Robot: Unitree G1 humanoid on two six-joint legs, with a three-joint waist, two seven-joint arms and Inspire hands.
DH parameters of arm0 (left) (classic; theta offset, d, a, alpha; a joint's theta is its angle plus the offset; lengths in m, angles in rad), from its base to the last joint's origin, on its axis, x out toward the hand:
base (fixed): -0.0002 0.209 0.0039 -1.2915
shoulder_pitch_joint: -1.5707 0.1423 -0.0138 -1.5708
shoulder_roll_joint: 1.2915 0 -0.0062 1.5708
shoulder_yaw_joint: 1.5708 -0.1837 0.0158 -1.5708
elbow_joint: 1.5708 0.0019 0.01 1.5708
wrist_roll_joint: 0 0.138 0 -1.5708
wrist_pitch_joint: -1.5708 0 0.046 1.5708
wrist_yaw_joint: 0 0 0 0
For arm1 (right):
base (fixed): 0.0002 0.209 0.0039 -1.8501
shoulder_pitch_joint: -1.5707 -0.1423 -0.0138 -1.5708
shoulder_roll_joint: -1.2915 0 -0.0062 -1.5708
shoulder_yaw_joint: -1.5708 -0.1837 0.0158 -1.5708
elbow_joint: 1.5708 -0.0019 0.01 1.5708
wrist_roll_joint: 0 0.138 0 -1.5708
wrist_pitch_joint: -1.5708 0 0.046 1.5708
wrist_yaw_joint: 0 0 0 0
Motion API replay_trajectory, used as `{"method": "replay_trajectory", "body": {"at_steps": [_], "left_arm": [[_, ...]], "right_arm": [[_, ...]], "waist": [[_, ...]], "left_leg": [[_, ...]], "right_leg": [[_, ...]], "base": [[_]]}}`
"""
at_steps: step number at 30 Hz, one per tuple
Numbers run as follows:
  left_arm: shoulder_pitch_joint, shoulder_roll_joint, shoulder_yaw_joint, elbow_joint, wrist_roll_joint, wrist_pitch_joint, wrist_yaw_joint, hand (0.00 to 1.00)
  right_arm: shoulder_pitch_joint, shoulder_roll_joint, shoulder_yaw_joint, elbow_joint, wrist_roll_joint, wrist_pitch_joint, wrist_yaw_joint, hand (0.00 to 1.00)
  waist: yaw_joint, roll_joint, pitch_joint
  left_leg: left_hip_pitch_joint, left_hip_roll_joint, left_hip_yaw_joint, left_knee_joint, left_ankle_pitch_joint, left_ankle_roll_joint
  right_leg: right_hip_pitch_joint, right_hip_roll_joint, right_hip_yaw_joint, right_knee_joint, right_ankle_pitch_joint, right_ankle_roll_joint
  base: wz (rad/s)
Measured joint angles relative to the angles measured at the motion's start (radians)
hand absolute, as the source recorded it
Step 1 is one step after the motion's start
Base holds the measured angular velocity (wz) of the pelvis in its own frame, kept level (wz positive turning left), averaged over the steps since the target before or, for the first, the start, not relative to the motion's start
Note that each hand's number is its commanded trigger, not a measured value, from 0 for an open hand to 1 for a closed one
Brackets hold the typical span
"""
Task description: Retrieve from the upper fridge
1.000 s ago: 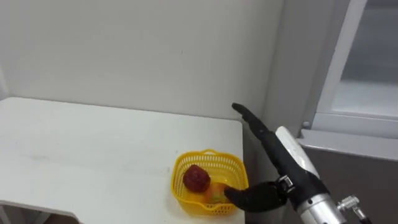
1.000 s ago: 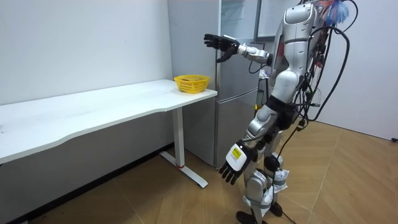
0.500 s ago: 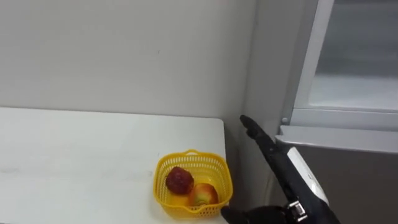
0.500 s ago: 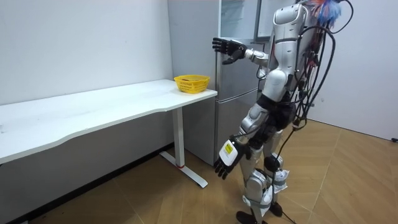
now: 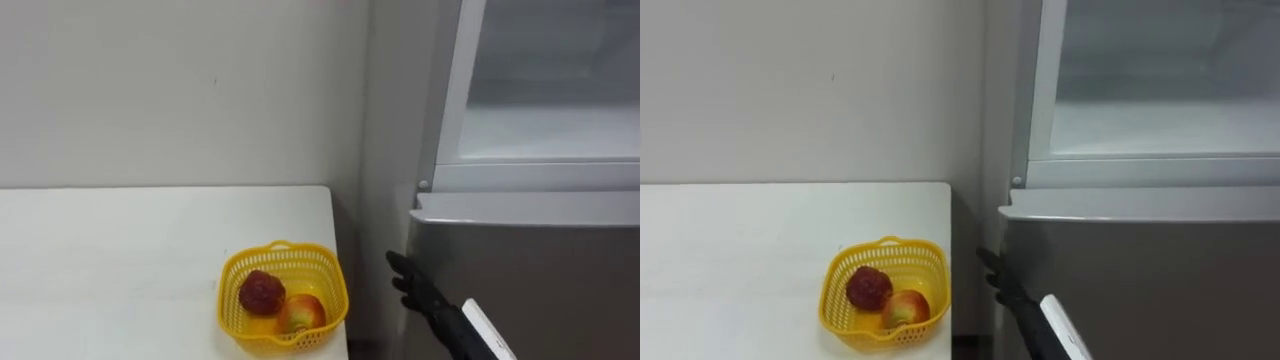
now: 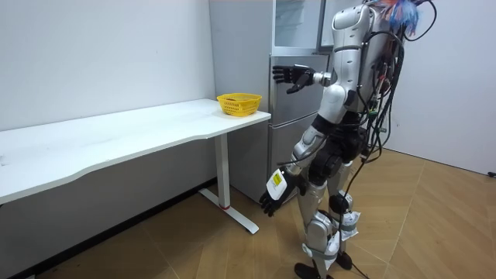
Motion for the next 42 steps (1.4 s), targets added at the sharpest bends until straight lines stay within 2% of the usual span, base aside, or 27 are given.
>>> {"method": "replay_trajectory", "body": {"at_steps": [5, 10, 14, 17, 22, 28, 34, 37, 40, 42], "left_arm": [[0.011, -0.002, -0.016, -0.009, 0.0, 0.0, 0.016, 0.0], [0.021, -0.001, -0.015, -0.014, -0.044, -0.023, 0.04, 0.0], [0.038, -0.001, -0.015, -0.017, -0.093, -0.028, 0.051, 0.0], [0.052, -0.004, -0.008, -0.017, -0.096, -0.042, 0.061, 0.0], [0.056, -0.007, 0.003, -0.022, -0.113, -0.055, 0.07, 0.0], [0.06, -0.008, 0.011, -0.017, -0.117, -0.07, 0.088, 0.0], [0.082, -0.014, 0.065, -0.006, -0.117, -0.072, 0.091, 0.0], [0.098, -0.033, 0.124, -0.007, -0.119, -0.071, 0.091, 0.0], [0.106, -0.041, 0.171, -0.009, -0.133, -0.063, 0.106, 0.0], [0.115, -0.039, 0.21, -0.006, -0.133, -0.063, 0.107, 0.0]], "right_arm": [[0.068, 0.012, -0.009, 0.034, 0.019, 0.0, -0.001, 0.0], [0.147, 0.032, -0.068, 0.117, 0.062, -0.002, -0.038, 0.0], [0.177, 0.033, -0.098, 0.3, 0.066, -0.009, -0.083, 0.0], [0.198, 0.04, -0.139, 0.46, 0.067, -0.011, -0.127, 0.0], [0.198, 0.049, -0.175, 0.714, 0.123, -0.015, -0.186, 0.0], [0.181, 0.076, -0.185, 0.985, 0.332, -0.025, -0.243, 0.0], [0.122, 0.085, -0.208, 1.264, 0.6, -0.021, -0.264, 0.0], [0.11, 0.104, -0.318, 1.361, 0.76, -0.013, -0.25, 0.0], [0.104, 0.106, -0.435, 1.404, 0.964, 0.019, -0.252, 0.0], [0.068, 0.102, -0.596, 1.459, 1.102, 0.042, -0.263, 0.0]], "waist": [[-0.024, 0.003, -0.0006], [-0.041, 0.007, -0.0033], [-0.075, 0.007, -0.0051], [-0.077, 0.009, -0.0089], [-0.079, 0.001, -0.0077], [-0.076, -0.01, -0.0052], [-0.079, -0.022, -0.0031], [-0.094, -0.022, -0.003], [-0.115, -0.026, -0.0045], [-0.147, -0.037, -0.0076]], "left_leg": [[-0.003, 0.003, 0.01, 0.01, -0.009, 0.003], [0.002, 0.007, 0.035, 0.008, -0.011, 0.003], [0.002, 0.009, 0.04, 0.008, -0.013, 0.001], [0.005, 0.009, 0.041, 0.007, -0.013, 0.0], [0.009, 0.007, 0.04, 0.006, -0.012, 0.0], [0.015, 0.008, 0.04, 0.002, -0.011, -0.002], [0.015, 0.005, 0.038, -0.009, -0.011, -0.003], [0.025, -0.001, 0.024, -0.017, -0.011, -0.003], [0.033, -0.007, 0.017, -0.023, -0.012, -0.003], [0.037, -0.008, 0.015, -0.023, -0.012, -0.002]], "right_leg": [[-0.003, -0.001, 0.005, 0.004, 0.001, 0.002], [-0.015, 0.0, 0.04, 0.014, 0.001, 0.003], [-0.016, 0.003, 0.052, 0.012, 0.001, 0.003], [-0.015, 0.003, 0.053, 0.011, 0.001, 0.003], [-0.011, 0.002, 0.054, 0.01, -0.002, 0.003], [-0.01, 0.002, 0.051, -0.004, -0.005, 0.002], [-0.011, 0.003, 0.051, -0.006, -0.008, 0.003], [0.005, 0.002, 0.05, -0.01, -0.011, 0.005], [0.005, -0.001, 0.048, -0.004, -0.025, 0.007], [0.013, 0.0, 0.042, -0.003, -0.028, 0.008]], "base": [[-0.05], [-0.16], [-0.04], [0.0], [0.0], [0.0], [0.01], [0.1], [0.05], [0.07]]}}
